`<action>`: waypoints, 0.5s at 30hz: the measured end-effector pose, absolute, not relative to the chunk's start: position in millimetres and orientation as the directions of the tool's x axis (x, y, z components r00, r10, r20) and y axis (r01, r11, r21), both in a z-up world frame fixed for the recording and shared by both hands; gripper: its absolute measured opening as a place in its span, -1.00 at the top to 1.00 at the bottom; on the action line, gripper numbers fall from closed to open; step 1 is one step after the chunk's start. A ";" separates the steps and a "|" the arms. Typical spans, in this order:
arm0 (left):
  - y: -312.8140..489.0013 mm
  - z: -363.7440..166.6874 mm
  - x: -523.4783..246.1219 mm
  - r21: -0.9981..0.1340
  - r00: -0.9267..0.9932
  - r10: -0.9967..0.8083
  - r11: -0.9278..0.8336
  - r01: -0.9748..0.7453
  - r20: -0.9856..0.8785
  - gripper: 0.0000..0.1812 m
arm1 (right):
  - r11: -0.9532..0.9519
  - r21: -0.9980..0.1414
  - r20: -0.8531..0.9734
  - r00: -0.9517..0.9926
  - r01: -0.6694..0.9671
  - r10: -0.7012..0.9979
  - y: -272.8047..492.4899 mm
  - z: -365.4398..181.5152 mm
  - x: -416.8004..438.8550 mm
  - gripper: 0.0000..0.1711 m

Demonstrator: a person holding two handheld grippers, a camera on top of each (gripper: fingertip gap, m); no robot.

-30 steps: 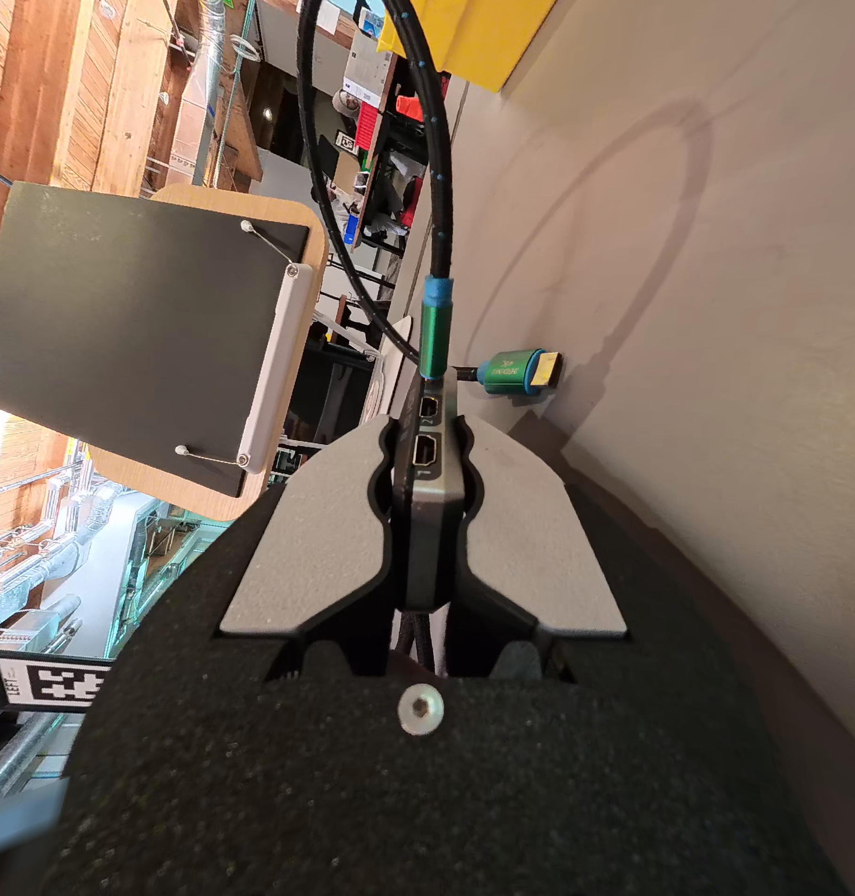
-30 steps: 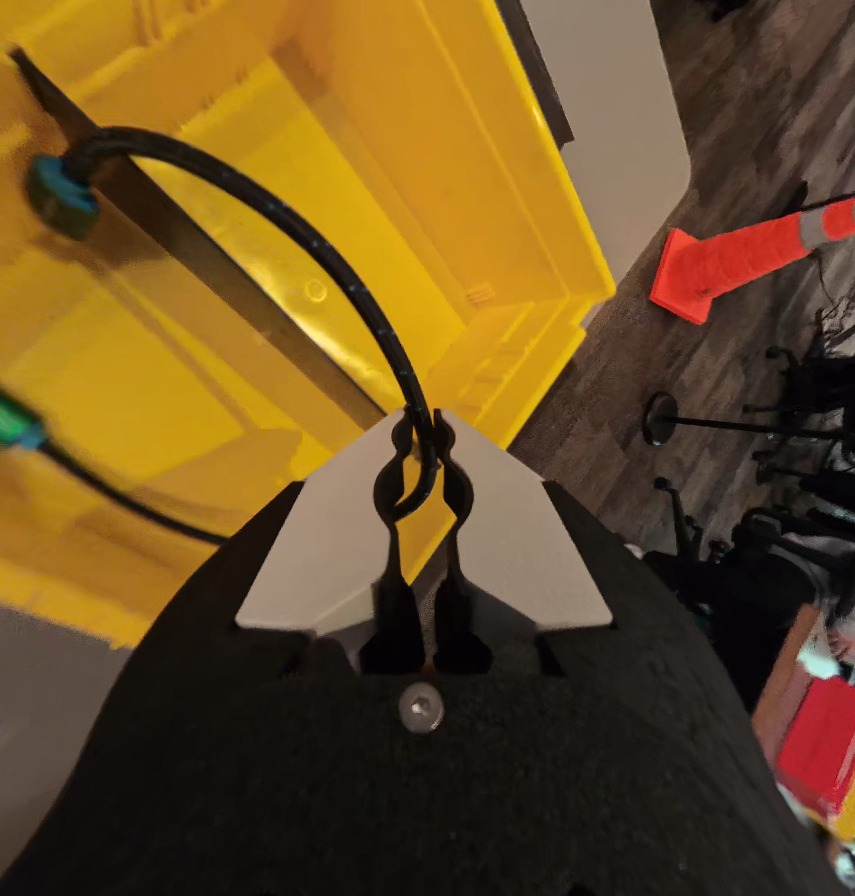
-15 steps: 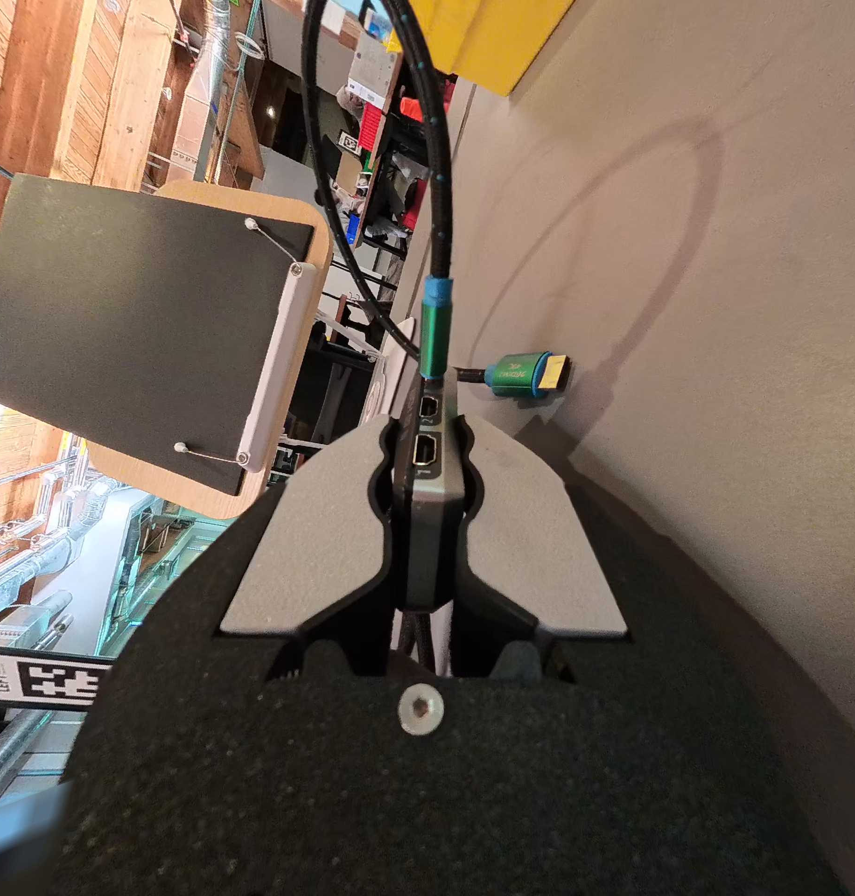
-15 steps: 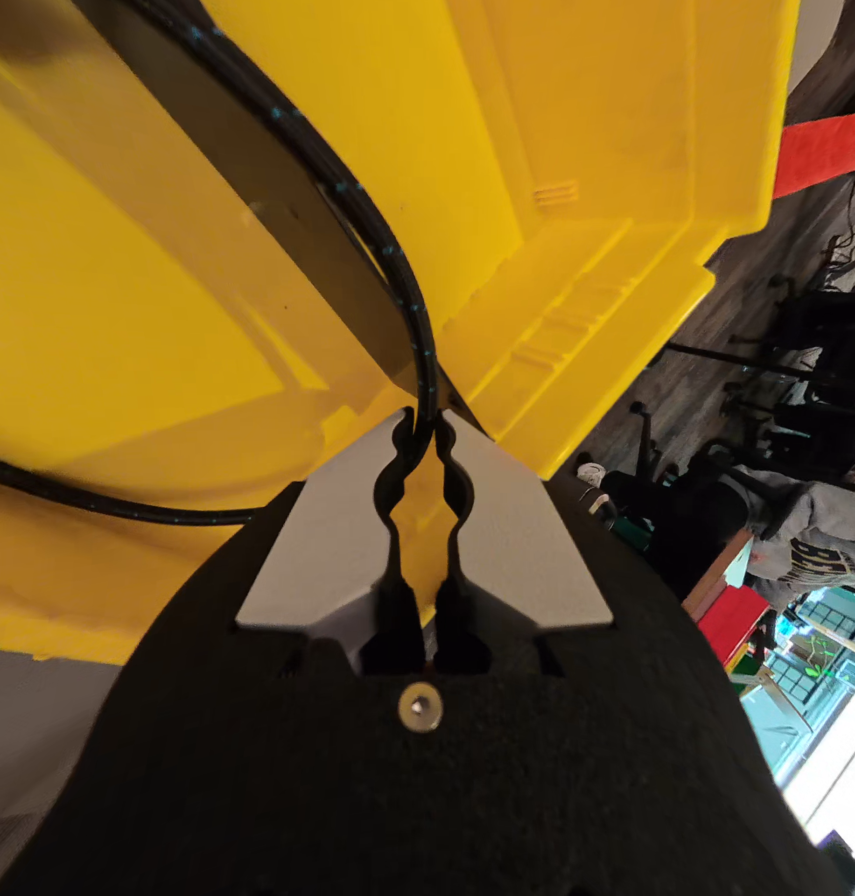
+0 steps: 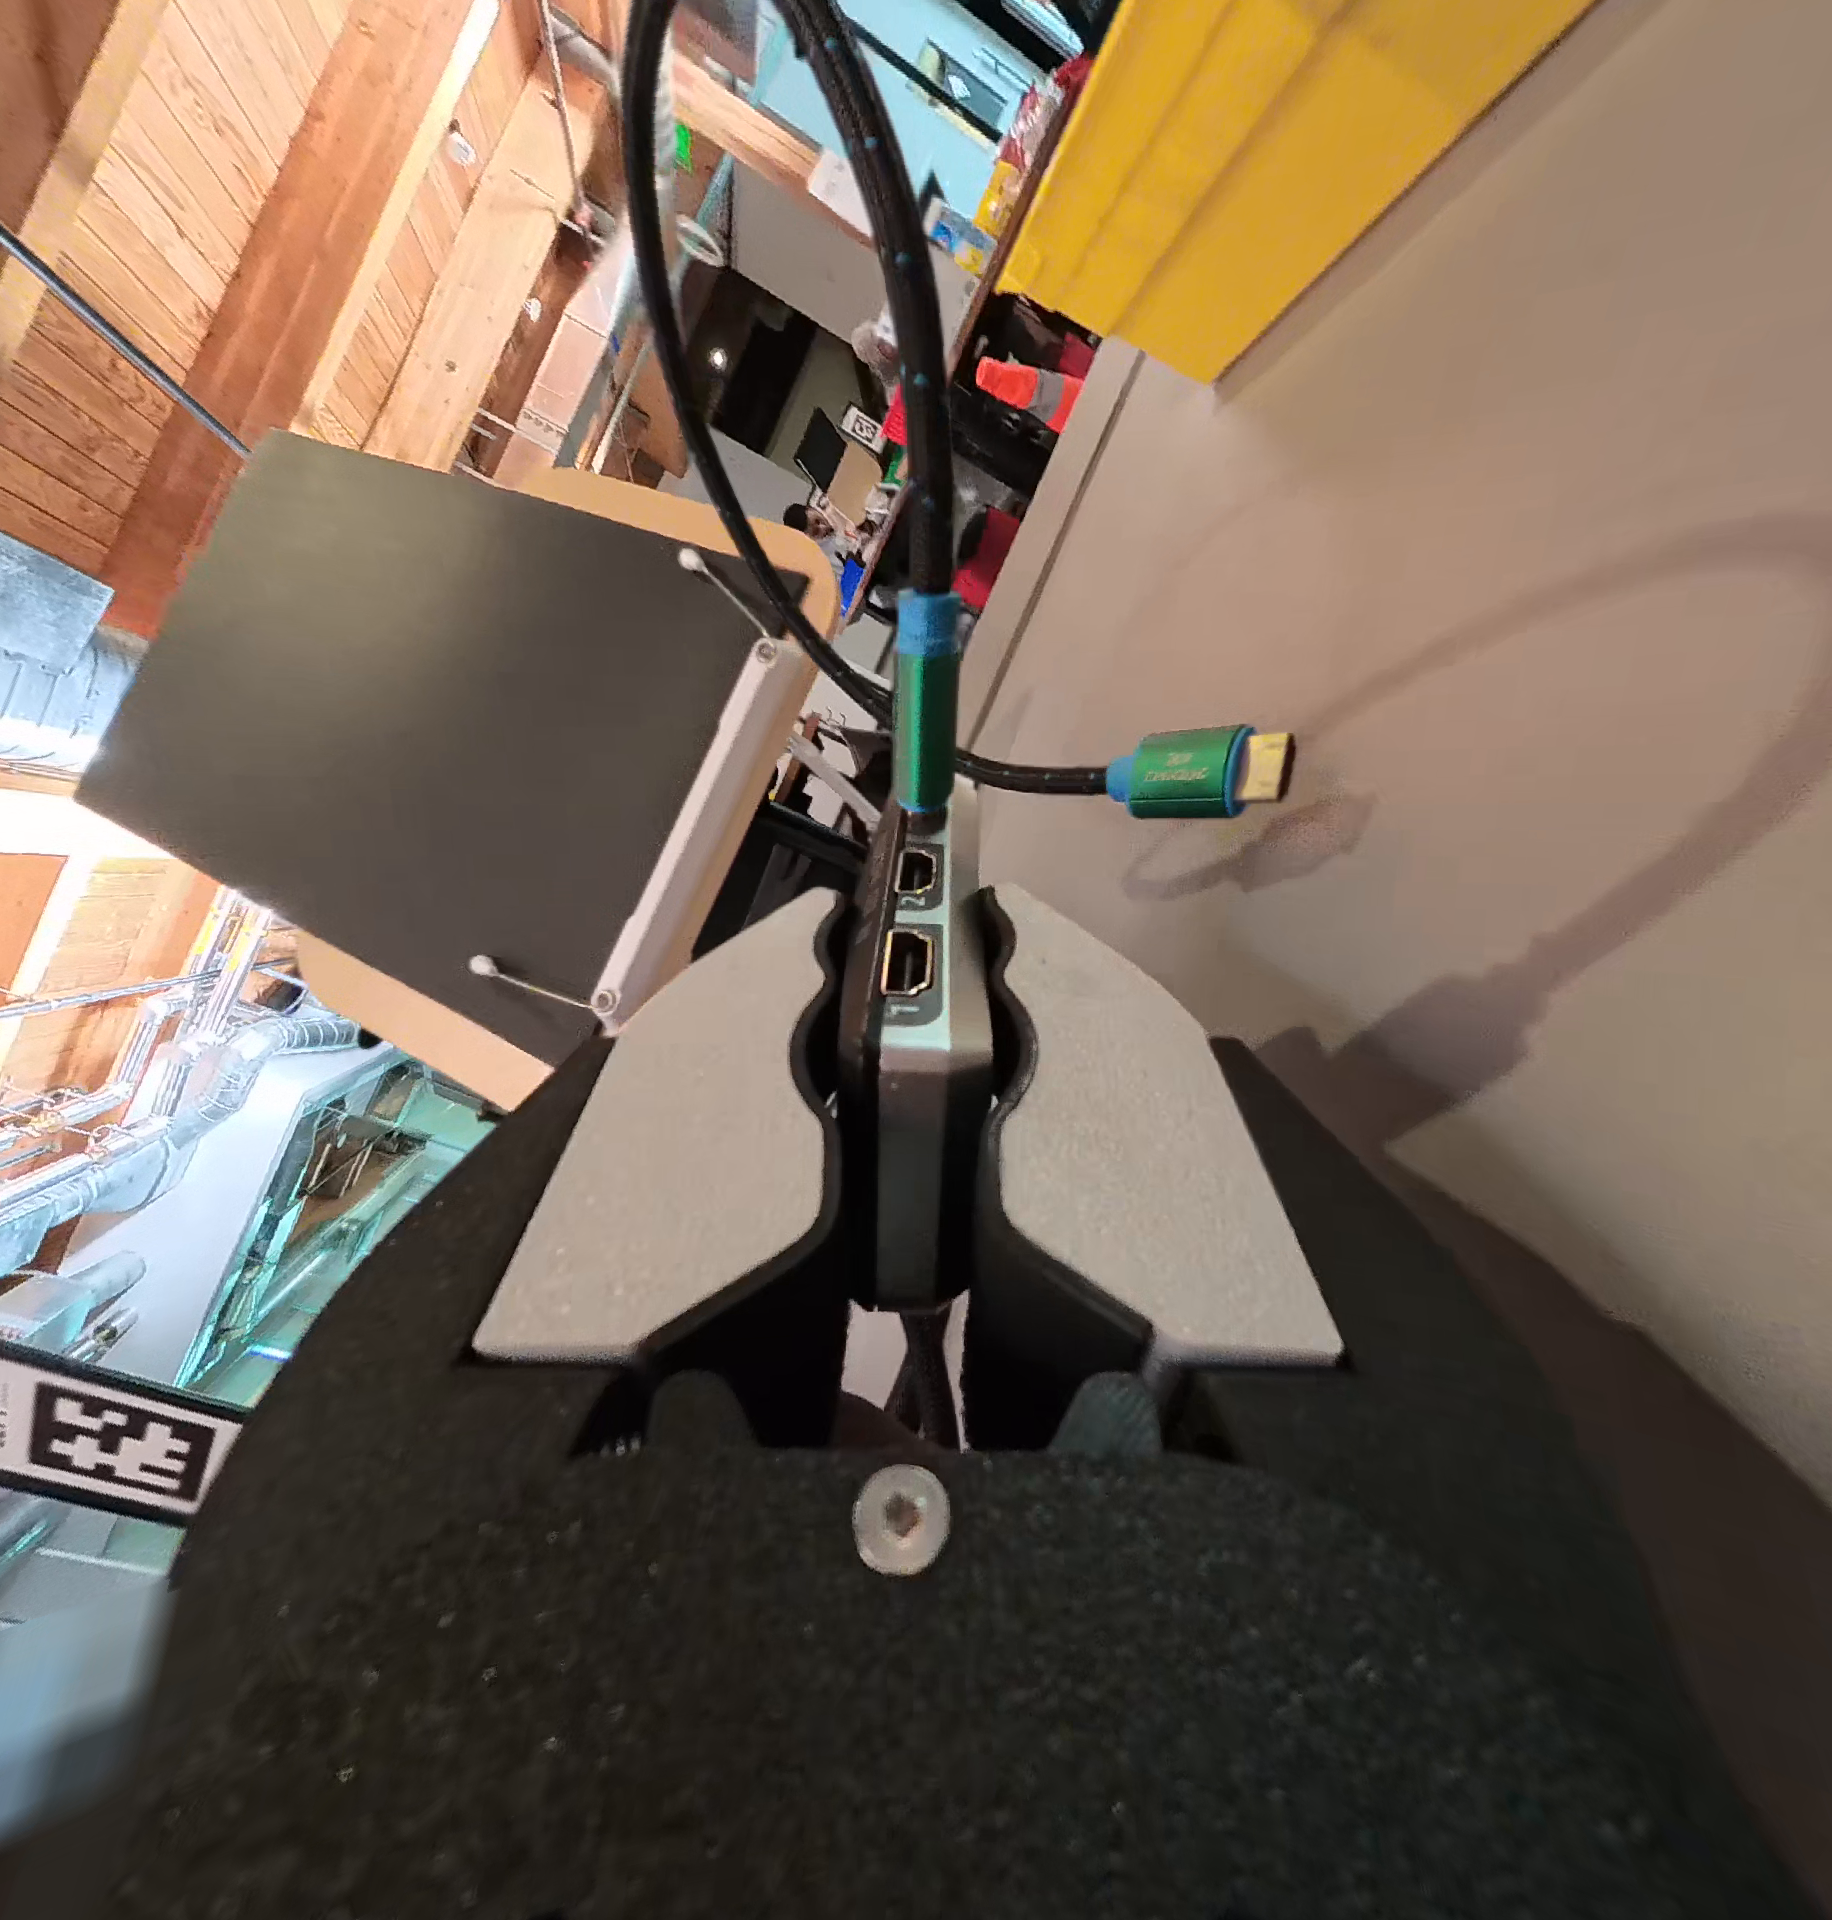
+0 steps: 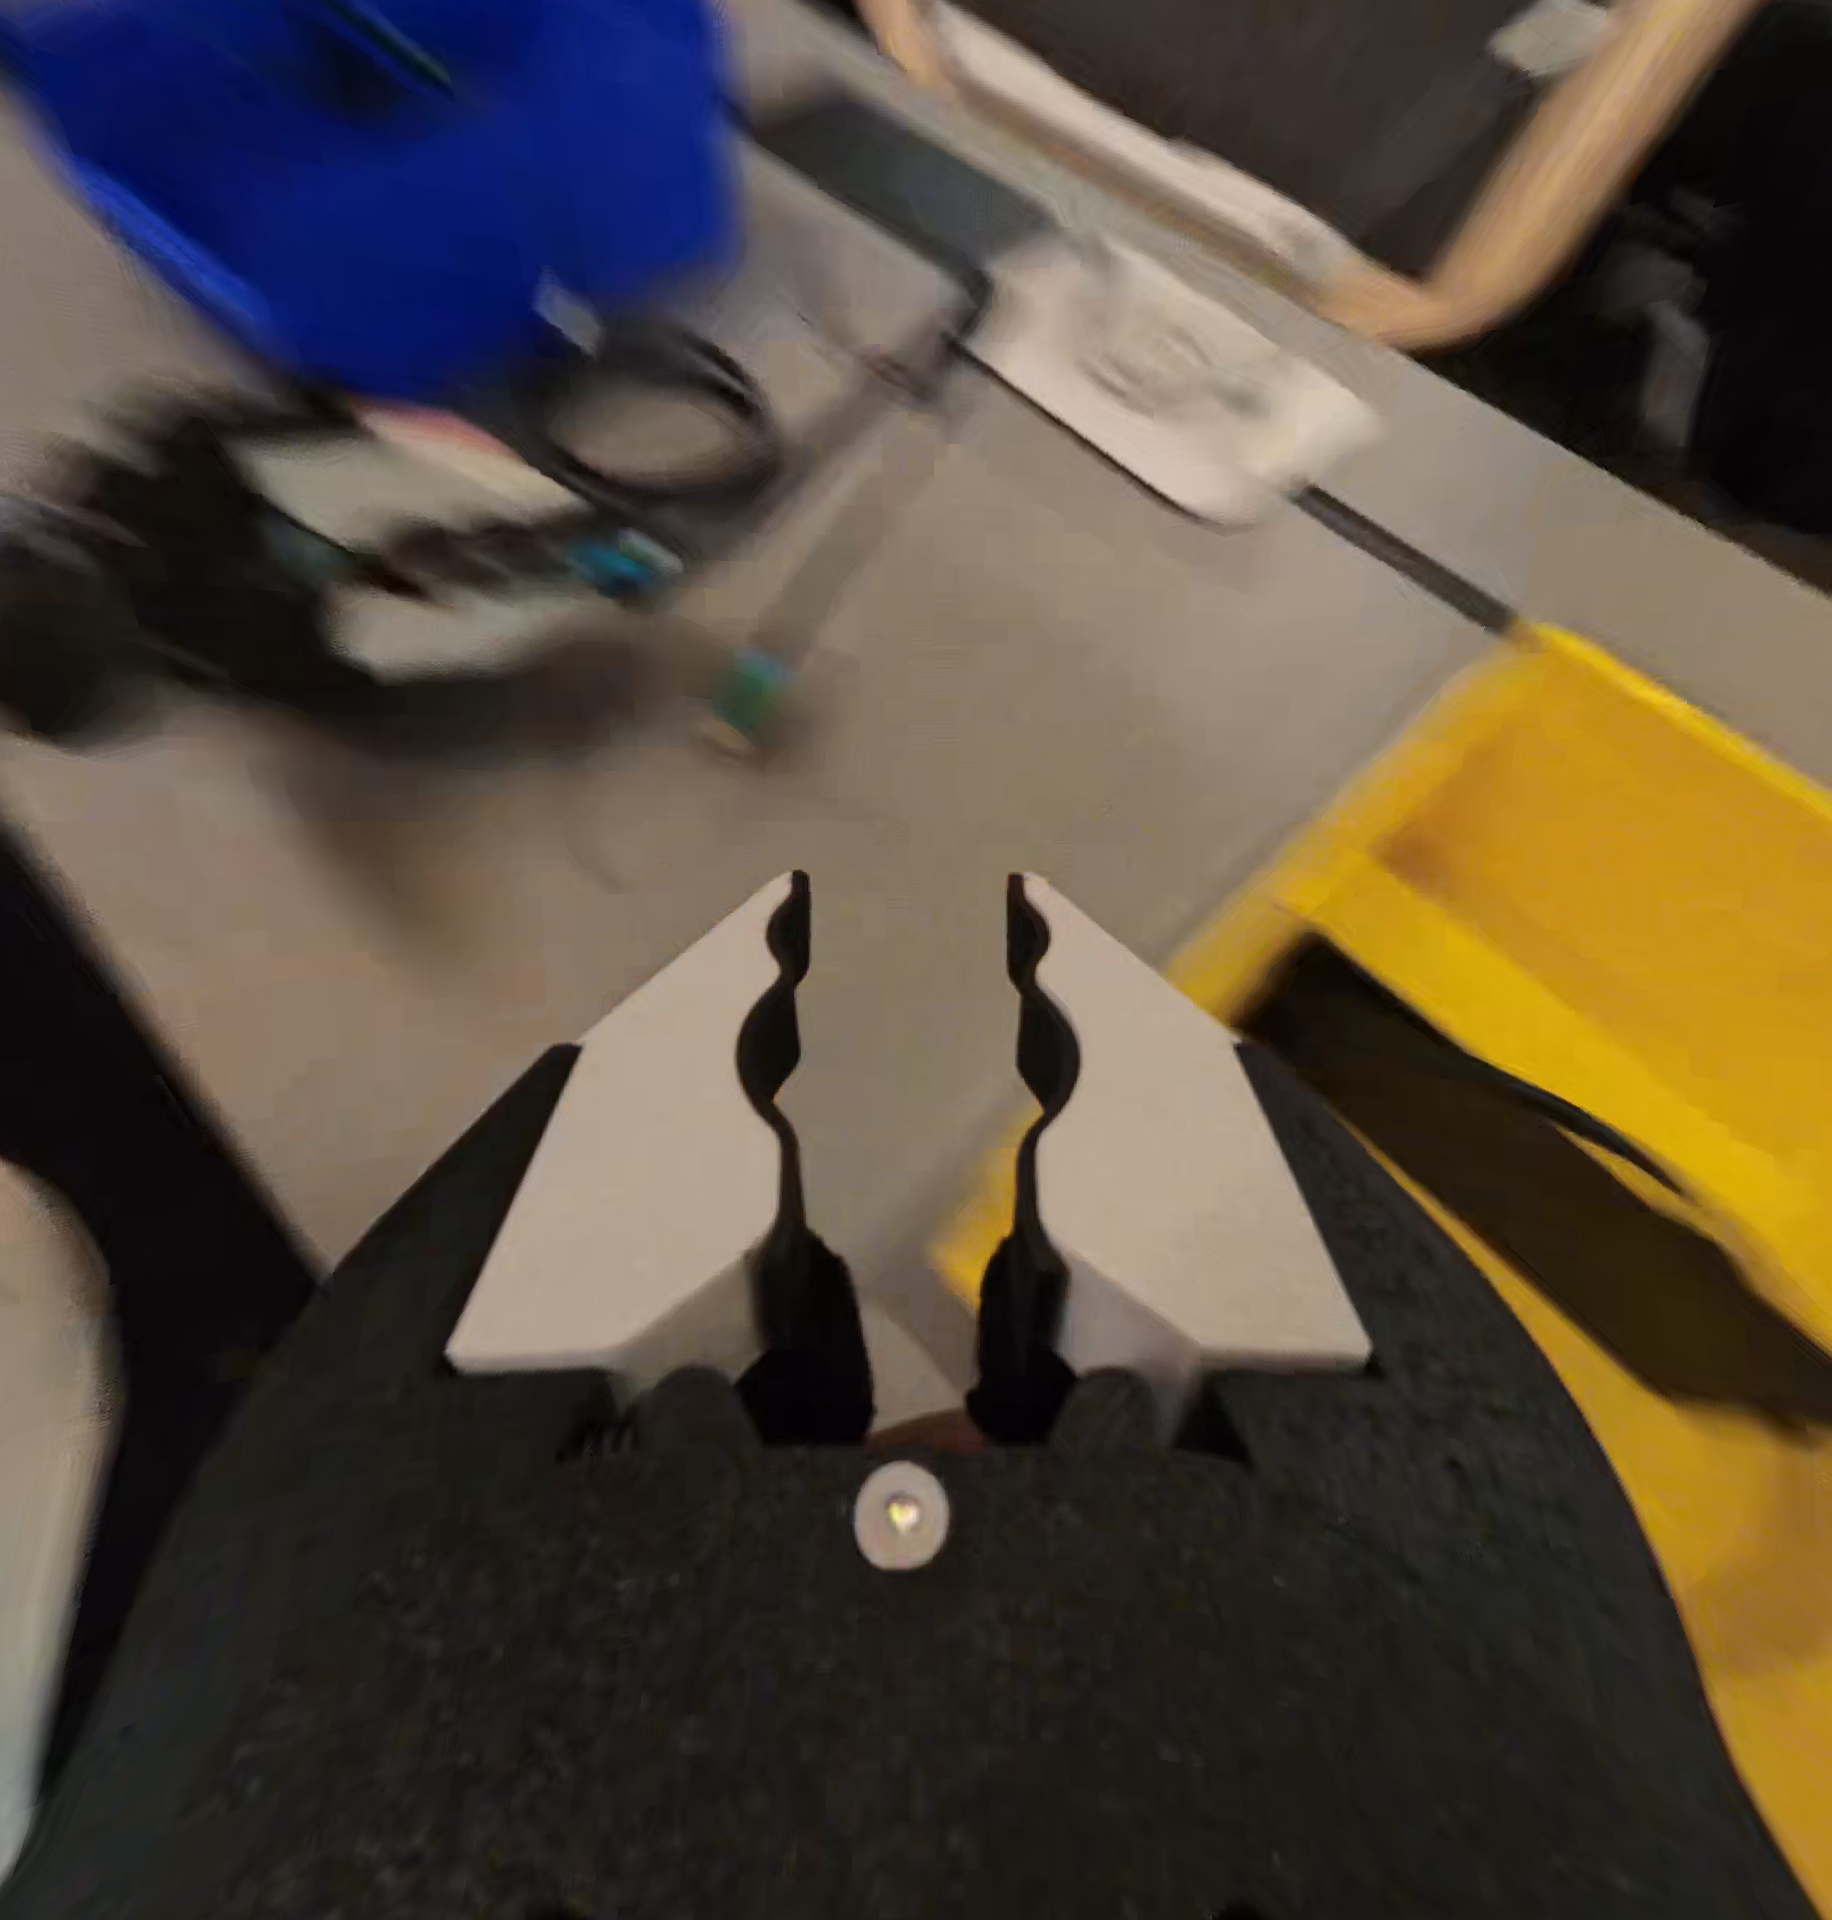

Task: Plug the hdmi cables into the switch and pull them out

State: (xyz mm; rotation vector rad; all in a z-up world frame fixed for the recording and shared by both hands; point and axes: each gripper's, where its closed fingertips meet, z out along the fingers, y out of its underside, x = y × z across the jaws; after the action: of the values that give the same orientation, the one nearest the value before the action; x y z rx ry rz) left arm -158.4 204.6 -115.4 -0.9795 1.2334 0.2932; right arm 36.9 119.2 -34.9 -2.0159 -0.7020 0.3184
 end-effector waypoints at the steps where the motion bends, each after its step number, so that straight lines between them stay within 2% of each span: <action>1: 203.1 -112.9 -158.6 -0.470 0.363 -0.299 0.587 -0.659 -0.883 0.76 | -0.357 -0.894 -0.013 0.779 0.272 0.626 115.8 -41.0 -1.7 0.56; 3: 200.1 -110.9 -157.8 -0.473 0.367 -0.299 0.600 -0.646 -0.881 0.76 | -0.371 -0.909 -0.088 0.783 0.190 0.616 123.2 -71.9 -55.9 0.56; 6: 197.7 -111.4 -156.6 -0.468 0.359 -0.301 0.607 -0.642 -0.884 0.76 | -0.342 -0.924 -0.064 0.812 0.172 0.580 148.7 -105.5 -105.6 0.52; 9: 194.8 -110.8 -155.8 -0.469 0.357 -0.306 0.618 -0.631 -0.883 0.76 | -0.270 -0.937 0.049 0.849 0.221 0.525 173.4 -107.2 -119.7 0.50; 13: 192.6 -112.6 -154.1 -0.464 0.343 -0.312 0.625 -0.628 -0.886 0.76 | -0.251 -0.941 0.049 0.828 0.225 0.558 185.6 -107.2 -135.5 0.53; 15: 194.1 -115.2 -154.7 -0.473 0.342 -0.326 0.611 -0.635 -0.881 0.76 | -0.250 -0.947 0.030 0.831 0.201 0.555 189.6 -106.6 -136.4 0.68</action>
State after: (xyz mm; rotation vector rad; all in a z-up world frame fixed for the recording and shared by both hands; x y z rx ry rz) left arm -154.7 194.1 -115.2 -0.9517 1.2542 0.2461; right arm -136.4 189.6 -106.6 -1.8250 -0.5748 0.3710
